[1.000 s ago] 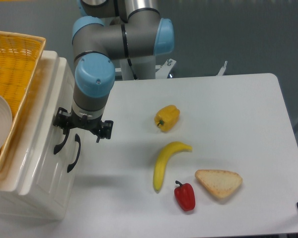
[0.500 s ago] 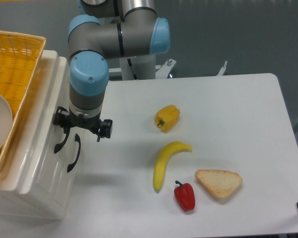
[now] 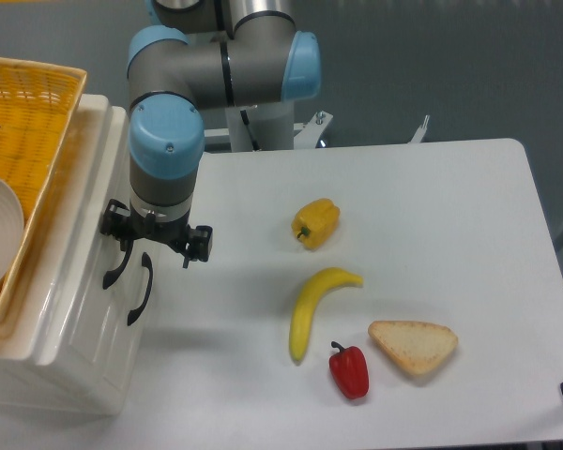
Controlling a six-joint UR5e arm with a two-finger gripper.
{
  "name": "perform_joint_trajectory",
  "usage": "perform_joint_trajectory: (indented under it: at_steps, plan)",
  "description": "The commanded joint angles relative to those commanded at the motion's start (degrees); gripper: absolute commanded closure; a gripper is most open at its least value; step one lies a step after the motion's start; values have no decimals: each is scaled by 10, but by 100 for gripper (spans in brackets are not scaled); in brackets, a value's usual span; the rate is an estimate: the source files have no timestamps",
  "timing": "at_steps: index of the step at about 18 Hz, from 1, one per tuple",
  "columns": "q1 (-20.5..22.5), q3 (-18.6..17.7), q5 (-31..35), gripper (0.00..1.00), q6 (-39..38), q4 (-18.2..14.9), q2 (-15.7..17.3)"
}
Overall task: Slide the top white drawer open
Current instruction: 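Pull the handle outward, sliding the upper drawer out of the cabinet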
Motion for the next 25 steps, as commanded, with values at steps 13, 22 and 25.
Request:
perform_joint_trajectory:
  at_steps: [13,22,25]
  plan:
    - [14,1,4,0,6,0,-2]
    - [31,1,4,0,18,1,-4]
    - [39,1,8,0,23,0,-4]
